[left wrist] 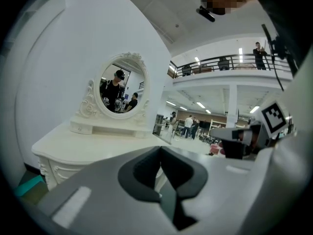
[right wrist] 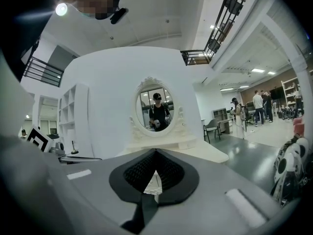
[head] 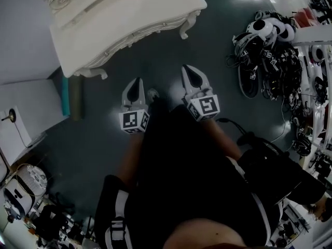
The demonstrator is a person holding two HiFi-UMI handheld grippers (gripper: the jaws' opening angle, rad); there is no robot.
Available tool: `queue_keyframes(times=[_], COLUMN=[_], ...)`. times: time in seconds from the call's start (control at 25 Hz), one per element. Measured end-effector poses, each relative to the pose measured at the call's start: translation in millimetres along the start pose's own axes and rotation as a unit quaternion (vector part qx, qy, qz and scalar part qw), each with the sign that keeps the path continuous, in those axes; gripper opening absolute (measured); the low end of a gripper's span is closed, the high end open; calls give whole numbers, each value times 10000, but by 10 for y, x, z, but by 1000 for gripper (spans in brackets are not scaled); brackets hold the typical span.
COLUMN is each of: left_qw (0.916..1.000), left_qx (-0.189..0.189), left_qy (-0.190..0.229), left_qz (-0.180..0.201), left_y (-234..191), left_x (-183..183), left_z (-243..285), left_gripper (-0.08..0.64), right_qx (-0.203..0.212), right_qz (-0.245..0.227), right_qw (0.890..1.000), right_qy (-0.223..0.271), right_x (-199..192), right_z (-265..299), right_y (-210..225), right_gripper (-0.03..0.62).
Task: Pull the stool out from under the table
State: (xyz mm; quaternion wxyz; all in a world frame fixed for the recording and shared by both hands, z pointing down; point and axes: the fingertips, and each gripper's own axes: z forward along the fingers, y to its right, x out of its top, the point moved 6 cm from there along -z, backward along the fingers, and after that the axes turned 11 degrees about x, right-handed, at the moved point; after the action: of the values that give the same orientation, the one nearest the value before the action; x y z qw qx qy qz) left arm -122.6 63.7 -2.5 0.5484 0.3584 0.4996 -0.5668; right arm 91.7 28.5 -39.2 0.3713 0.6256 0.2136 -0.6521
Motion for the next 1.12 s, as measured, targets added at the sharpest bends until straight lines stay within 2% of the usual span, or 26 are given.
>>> queue_keyframes(times=[0.24,0.48,0.72,1.0,1.12], left_qw=[9997,9980,9969,9986,9979], left_qx=[225,619,771,534,638], left_qy=[25,104,72,36,84], left_qz=[31,-45,-139,5,21], left_y=[12,-24,-162,-394,-499], left_x=[-29,-494,-1294,-2534,-2994], left_z=[227,514,902,1463,1689], left_gripper=[9,9,9,9,9], right_qx=[195,519,639,605,612], right_qz=[8,-82,-15,56,59], right_qw=[9998,9984,9977,9977,9977], right_qy=[-52,-190,-222,-301,-297], right_x=[-148,-616,-1395,-2637,-3234], right_z=[217,481,771,1108,1247], right_y=[308,709,1078,1520,1693], right_gripper=[-2,-2,-2,-2,-2])
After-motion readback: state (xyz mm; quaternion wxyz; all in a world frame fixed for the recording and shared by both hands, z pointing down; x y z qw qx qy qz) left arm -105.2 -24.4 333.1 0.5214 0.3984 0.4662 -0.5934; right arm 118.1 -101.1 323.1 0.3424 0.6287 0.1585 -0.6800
